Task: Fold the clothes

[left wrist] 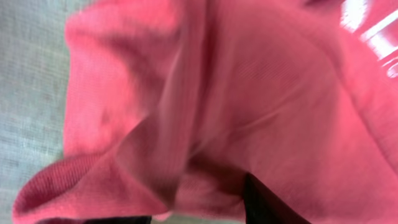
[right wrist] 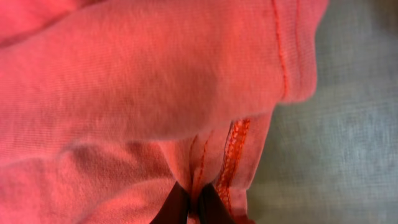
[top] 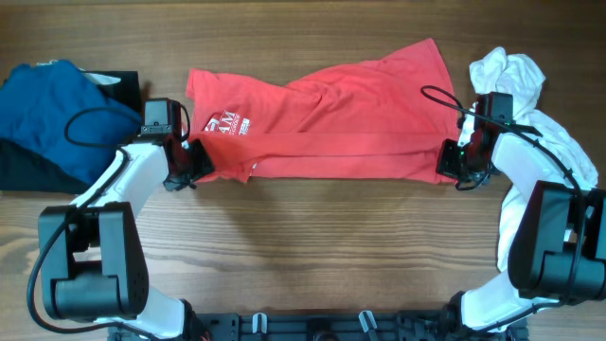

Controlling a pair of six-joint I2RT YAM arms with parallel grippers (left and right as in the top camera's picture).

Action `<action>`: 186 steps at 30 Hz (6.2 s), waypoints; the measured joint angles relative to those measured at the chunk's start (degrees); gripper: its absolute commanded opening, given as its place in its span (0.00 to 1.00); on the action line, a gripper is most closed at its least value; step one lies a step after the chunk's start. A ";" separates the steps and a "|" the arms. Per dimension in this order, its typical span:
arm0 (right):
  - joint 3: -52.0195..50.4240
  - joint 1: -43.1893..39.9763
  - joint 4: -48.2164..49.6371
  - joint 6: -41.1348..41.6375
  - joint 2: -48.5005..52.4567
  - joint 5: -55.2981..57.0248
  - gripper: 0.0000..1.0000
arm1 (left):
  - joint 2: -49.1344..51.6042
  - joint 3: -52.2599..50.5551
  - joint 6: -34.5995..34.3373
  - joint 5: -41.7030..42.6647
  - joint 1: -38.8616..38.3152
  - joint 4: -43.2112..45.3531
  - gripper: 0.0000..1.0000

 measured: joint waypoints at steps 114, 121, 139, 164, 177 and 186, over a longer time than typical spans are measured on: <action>-0.13 0.50 -11.06 10.54 -0.26 14.36 0.04 | -7.10 -2.19 4.50 5.20 -18.99 10.34 0.04; -0.13 0.50 -11.04 10.54 -0.28 14.36 0.04 | -8.83 -1.70 1.22 12.02 -18.99 21.46 0.05; -0.13 0.50 -11.04 10.51 -0.28 14.34 0.04 | -9.25 -1.53 0.15 1.46 3.21 -2.78 0.60; -0.90 0.50 -20.22 17.75 -0.22 14.97 0.04 | -11.52 -1.90 -10.36 -17.00 10.32 -24.63 0.04; -1.53 0.50 -23.32 17.88 -5.05 15.02 0.44 | -14.91 -1.90 -11.43 -17.40 10.73 -26.93 0.25; -1.53 0.48 -19.58 10.71 -5.05 9.09 0.45 | -21.31 0.83 -8.52 -11.41 10.73 -21.20 0.54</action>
